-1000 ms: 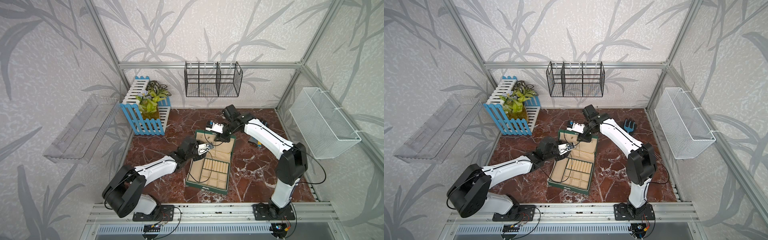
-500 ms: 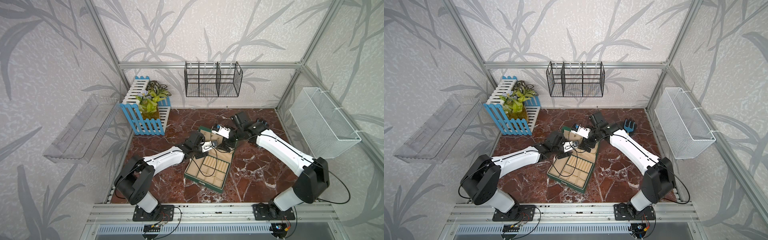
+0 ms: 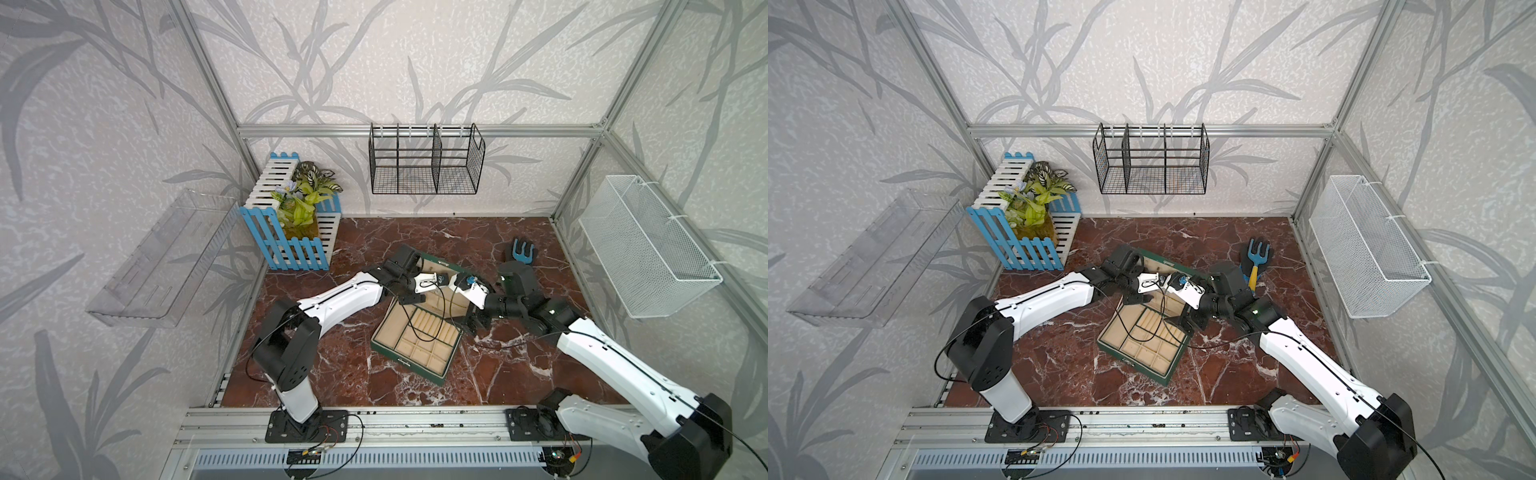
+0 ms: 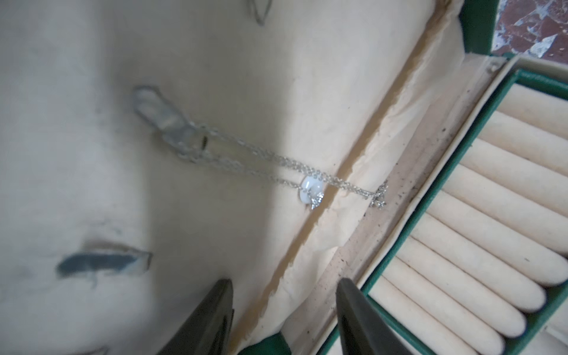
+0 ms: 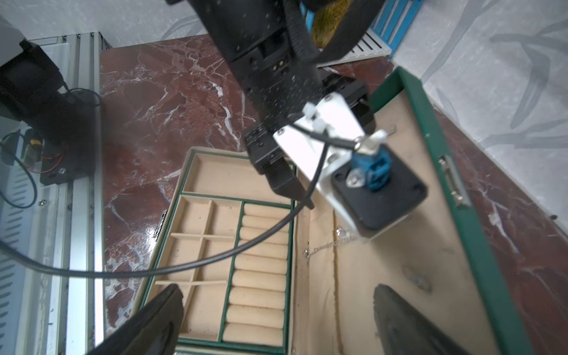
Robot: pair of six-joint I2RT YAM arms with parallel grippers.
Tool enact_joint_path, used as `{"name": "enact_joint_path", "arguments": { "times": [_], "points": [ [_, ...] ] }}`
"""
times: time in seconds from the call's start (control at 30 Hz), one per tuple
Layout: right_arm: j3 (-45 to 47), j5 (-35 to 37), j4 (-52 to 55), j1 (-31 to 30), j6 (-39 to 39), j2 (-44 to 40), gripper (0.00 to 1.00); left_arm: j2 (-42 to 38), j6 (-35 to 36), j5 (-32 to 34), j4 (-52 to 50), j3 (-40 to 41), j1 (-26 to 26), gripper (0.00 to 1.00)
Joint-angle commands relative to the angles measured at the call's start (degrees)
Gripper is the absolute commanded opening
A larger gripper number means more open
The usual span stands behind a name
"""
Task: Put jewelry chain into jewelry box
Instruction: Open the storage slot of the jewelry box.
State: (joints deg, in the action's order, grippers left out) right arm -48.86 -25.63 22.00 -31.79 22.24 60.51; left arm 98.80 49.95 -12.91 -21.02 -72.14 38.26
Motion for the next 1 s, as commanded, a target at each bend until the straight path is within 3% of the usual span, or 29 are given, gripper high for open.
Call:
{"name": "enact_joint_path", "arguments": {
  "times": [0.0, 0.33, 0.67, 0.83, 0.97],
  "points": [
    [2.7, -1.6, -3.1, 0.4, -5.1, -4.0, 0.99, 2.0, 2.0, -4.0, -4.1, -2.9, 0.5, 0.56],
    [11.5, -5.9, -10.3, 0.4, -14.6, -12.4, 0.99, 8.9, 2.5, 1.5, -12.8, -10.6, 1.9, 0.47],
    [16.3, -7.3, -15.8, 0.3, -21.3, -12.8, 0.99, 11.1, 2.6, 6.7, -13.7, -13.4, 1.3, 0.28],
    [20.7, 3.3, -23.6, -1.3, -34.4, -10.2, 0.96, 10.4, 2.0, 5.2, -12.3, -12.0, -1.5, 0.27],
    [20.9, 8.6, -24.8, -2.1, -42.1, -5.2, 0.87, 10.2, 0.4, 2.9, -12.1, -10.7, -2.3, 0.13]
  ]
}}
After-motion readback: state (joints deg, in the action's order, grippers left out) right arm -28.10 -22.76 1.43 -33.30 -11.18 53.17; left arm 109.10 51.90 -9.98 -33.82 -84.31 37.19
